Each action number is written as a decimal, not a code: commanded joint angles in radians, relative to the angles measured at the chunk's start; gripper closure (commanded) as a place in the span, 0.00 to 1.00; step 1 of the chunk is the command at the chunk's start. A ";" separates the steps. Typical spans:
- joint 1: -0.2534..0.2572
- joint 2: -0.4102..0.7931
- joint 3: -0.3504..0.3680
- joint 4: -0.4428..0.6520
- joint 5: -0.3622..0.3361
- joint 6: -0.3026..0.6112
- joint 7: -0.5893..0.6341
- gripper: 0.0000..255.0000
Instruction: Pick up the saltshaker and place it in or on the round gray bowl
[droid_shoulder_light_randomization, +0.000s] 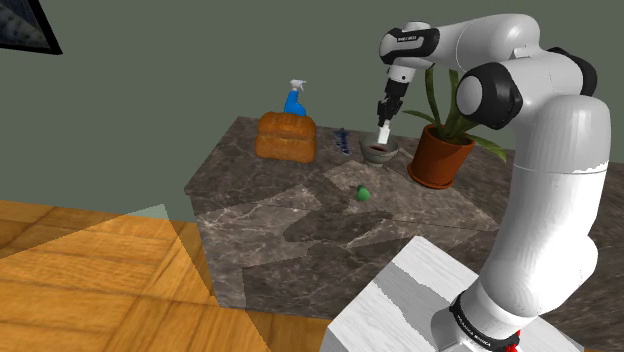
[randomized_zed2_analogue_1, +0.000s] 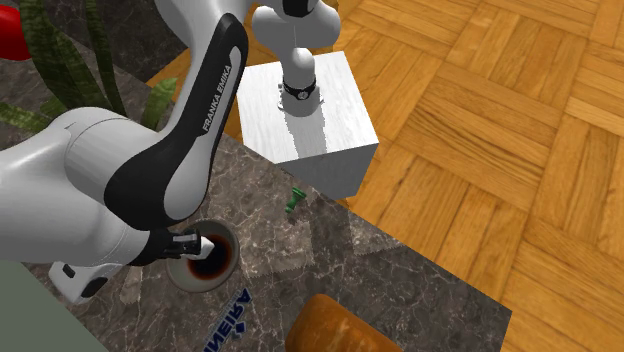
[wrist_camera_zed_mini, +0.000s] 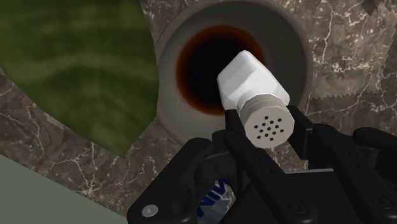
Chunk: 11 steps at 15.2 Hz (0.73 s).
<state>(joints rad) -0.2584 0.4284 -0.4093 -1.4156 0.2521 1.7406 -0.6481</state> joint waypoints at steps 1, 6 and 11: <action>0.000 0.000 0.000 0.000 0.000 0.000 0.000 1.00; 0.000 0.000 0.000 0.000 0.000 0.000 0.000 0.00; -0.026 0.017 -0.004 0.154 0.003 -0.136 0.008 0.00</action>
<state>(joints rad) -0.2824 0.4456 -0.4130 -1.2900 0.2552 1.6335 -0.6458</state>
